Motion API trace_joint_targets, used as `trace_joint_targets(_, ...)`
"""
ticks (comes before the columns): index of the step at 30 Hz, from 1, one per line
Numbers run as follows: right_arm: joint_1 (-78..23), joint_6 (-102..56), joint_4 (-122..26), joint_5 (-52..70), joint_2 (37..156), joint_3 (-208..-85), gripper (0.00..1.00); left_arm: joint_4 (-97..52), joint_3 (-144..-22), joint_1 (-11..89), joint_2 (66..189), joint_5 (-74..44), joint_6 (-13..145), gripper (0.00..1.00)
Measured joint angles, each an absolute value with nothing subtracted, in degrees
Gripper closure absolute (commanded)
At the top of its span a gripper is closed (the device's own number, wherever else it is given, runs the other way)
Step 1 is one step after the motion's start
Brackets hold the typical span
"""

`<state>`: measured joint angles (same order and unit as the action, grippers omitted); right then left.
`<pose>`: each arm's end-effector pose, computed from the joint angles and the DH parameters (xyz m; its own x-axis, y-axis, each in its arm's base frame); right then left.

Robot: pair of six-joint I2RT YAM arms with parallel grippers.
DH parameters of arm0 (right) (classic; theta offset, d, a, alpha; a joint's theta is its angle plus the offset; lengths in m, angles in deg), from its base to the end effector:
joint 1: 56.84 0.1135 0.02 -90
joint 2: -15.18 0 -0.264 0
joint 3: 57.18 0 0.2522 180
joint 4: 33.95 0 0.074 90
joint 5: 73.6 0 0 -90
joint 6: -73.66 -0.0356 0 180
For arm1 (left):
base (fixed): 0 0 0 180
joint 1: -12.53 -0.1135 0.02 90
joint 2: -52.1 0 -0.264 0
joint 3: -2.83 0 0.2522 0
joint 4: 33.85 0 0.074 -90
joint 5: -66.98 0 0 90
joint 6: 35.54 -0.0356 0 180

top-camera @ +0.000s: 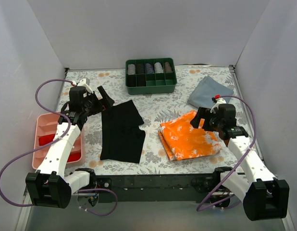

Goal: Roll the underwear
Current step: Move the storage box to the center of the board.

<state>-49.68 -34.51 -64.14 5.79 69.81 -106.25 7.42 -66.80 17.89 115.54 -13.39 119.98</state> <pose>0.2042 0.0323 0.2407 -0.6352 0.2291 -0.7376 -0.0765 0.9316 0.3553 0.2404 -0.0285 0.3141 -0.4450 -0.8595 -0.2516 -0.4261 0.4503 -0.7846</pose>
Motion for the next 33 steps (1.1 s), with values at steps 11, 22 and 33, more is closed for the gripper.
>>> trace_joint_targets(11,-49.7,-34.3,-69.3,12.6,79.6,-111.2,0.01,8.4,-67.4,17.9,119.9,-11.6,119.8,0.02)
trace_joint_targets(22,-53.8,-34.2,-72.9,19.5,88.5,-124.1,0.01,6.6,-66.5,17.9,124.7,-3.7,118.3,0.02)
trace_joint_targets(33,-58.1,-35.3,-71.6,21.2,105.6,-134.1,0.02,5.9,-65.1,17.9,123.6,2.6,118.0,0.02)
